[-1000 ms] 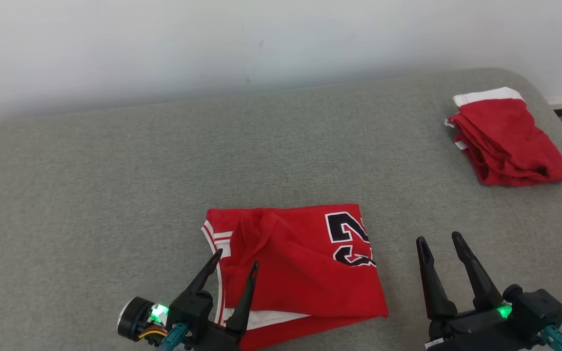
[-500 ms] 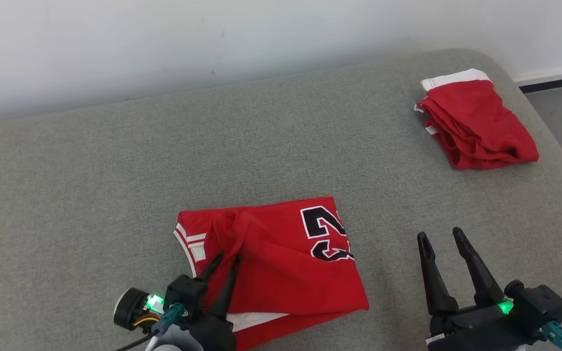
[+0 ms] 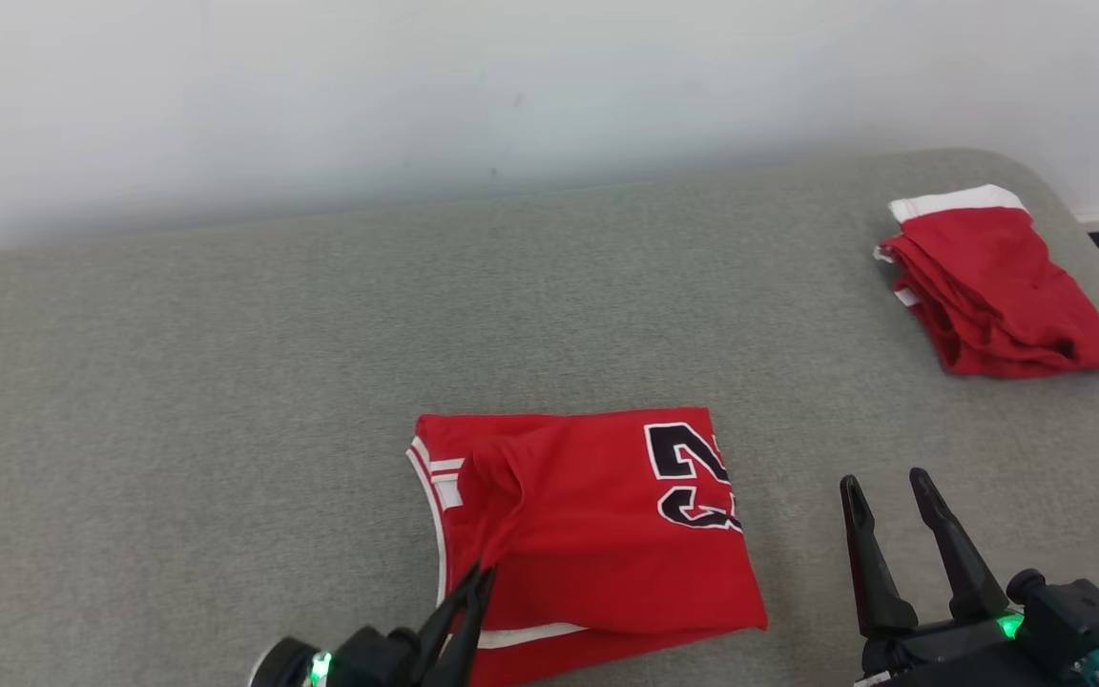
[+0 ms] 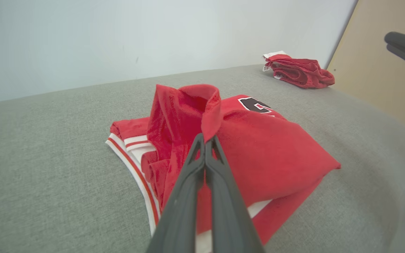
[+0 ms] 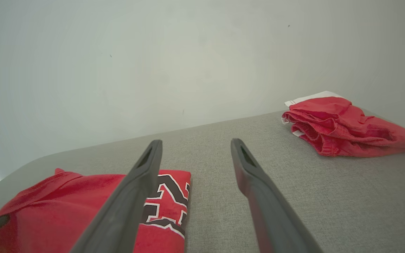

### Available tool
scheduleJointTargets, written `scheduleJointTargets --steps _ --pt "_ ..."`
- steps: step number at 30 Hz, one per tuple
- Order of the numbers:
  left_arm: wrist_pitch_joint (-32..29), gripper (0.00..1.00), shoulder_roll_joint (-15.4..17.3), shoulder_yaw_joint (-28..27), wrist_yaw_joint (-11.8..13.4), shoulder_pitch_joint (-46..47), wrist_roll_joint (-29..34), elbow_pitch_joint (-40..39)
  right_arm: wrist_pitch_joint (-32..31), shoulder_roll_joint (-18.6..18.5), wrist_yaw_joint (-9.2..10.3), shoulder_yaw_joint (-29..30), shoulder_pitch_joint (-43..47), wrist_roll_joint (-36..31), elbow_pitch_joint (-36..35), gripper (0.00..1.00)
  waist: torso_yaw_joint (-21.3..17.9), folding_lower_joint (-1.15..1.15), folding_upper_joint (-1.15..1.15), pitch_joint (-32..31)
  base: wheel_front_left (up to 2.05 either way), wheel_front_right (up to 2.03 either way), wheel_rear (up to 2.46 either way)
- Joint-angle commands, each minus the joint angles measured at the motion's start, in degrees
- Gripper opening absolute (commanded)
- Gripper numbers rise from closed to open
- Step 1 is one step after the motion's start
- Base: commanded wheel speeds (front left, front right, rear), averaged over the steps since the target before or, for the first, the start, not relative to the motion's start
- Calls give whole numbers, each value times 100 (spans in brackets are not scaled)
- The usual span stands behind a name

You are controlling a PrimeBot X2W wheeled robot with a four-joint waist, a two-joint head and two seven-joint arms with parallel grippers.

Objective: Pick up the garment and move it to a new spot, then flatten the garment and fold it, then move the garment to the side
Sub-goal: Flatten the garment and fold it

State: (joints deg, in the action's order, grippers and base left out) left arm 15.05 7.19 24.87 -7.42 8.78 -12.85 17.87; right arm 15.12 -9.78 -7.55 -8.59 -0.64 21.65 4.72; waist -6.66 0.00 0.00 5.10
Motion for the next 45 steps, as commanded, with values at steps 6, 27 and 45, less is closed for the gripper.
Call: scheduleJointTargets --steps 6,27,45 --pt "-79 0 -84 103 20 -576 -286 -199 -1 -48 16 -3 74 43 28 100 330 0 0 -97 0 0 0" --pt "14 100 -138 -1299 626 -832 4 -990 -1 -50 16 155 45 -55 46 100 293 0 0 -224 0 0 0" --pt "16 100 -239 -2610 501 -1279 458 -1526 -1 41 16 273 334 -105 105 100 361 0 0 -431 0 0 0"
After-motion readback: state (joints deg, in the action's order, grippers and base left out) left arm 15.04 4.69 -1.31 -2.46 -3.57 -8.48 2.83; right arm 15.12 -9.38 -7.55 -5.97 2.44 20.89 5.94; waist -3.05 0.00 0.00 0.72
